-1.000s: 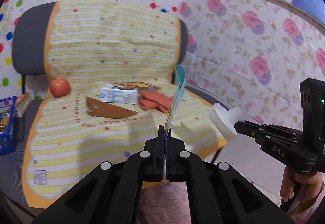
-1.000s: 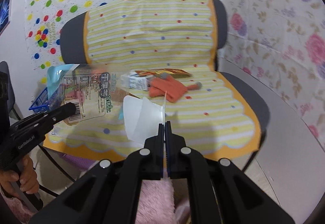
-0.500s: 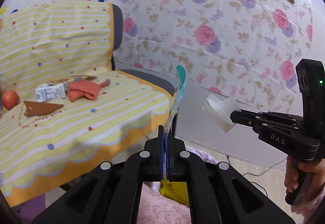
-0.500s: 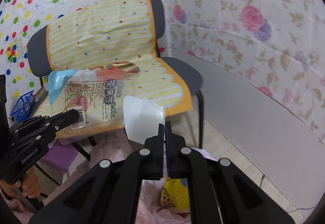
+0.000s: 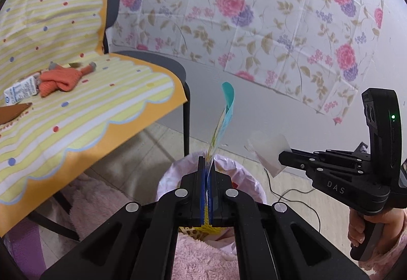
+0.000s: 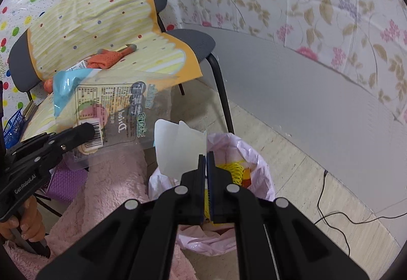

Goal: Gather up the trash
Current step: 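Carry the snack bag and tissue over the bin and open both tools, then return to the chair and grasp the red Ultraman box with the right tool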

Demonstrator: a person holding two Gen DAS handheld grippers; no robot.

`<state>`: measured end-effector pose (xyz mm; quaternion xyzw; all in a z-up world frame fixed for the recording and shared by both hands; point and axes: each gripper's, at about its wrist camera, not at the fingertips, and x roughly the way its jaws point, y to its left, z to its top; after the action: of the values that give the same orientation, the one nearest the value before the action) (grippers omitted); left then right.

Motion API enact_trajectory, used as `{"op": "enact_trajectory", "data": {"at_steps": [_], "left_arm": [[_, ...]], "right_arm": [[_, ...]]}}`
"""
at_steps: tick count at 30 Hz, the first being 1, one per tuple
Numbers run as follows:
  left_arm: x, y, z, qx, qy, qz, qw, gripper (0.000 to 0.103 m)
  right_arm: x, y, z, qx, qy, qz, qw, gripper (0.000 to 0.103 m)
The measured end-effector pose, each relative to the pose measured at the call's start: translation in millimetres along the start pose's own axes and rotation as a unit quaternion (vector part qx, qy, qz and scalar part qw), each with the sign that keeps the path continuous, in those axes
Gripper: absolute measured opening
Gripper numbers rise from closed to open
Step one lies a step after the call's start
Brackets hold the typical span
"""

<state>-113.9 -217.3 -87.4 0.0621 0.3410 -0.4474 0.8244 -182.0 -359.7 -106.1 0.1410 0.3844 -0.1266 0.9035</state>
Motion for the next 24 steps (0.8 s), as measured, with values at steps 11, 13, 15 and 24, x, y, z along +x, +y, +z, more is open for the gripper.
{"op": "enact_trajectory", "data": {"at_steps": [11,13,15,24], "left_arm": [[27.3,-5.7,3.8,0.004,0.032,-0.004,0.9995,0.013],[29.5,-5.4,4.7,0.002,0.033,-0.006,0.9994,0.031],[30.5,-4.5,5.9,-0.003,0.032,-0.007,0.9995,0.037],[10.1,10.0,11.9,-0.021,0.007,0.020,0.9996,0.048]], "right_arm": [[31.0,-17.3,-7.8,0.024,0.034,0.003,0.999,0.003],[34.6,-18.5,-8.2,0.027,0.036,0.005,0.999,0.004],[37.8,-21.0,-8.1,0.033,0.038,0.006,0.999,0.004],[32.7,-25.6,0.1,0.041,0.034,0.004,0.999,0.038]]}}
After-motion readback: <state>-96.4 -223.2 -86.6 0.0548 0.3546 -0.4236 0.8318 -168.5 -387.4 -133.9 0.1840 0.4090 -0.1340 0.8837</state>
